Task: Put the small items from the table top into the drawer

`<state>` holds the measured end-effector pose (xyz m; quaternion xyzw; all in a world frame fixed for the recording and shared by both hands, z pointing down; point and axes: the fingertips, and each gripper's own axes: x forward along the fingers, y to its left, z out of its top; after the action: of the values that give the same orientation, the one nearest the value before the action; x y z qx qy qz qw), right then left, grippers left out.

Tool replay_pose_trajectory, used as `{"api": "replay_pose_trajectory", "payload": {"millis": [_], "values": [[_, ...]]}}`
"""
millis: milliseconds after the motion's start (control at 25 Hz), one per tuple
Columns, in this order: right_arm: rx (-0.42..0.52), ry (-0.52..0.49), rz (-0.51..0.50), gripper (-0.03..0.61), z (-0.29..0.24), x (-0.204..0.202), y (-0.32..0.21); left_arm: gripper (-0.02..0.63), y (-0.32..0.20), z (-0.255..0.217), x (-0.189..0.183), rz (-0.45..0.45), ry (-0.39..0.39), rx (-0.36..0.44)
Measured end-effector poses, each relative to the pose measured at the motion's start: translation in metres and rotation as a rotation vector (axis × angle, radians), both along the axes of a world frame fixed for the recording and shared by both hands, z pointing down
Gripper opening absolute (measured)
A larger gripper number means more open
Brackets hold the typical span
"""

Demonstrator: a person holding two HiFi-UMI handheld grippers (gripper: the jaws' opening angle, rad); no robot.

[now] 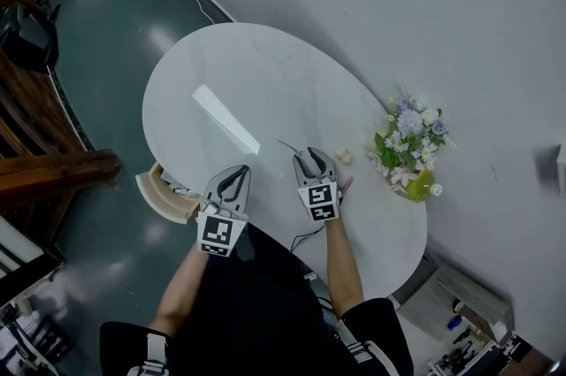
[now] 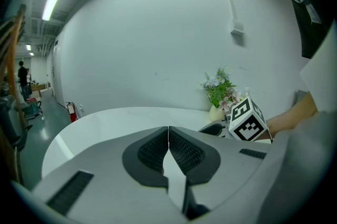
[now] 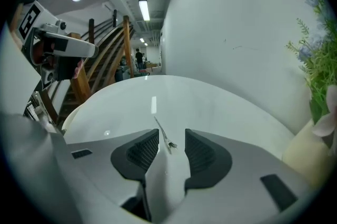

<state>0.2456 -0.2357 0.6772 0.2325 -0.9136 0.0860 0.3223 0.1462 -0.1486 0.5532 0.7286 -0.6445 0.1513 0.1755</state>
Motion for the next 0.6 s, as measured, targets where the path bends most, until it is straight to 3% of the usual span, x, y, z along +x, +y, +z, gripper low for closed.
{"api": "replay_pose_trajectory", "payload": {"millis": [600], "values": [[-0.020, 0.116, -0.022, 0.149, 0.021, -0.005, -0.001, 0.020, -0.001, 0.000, -0.011, -0.020, -0.004, -0.002]]}}
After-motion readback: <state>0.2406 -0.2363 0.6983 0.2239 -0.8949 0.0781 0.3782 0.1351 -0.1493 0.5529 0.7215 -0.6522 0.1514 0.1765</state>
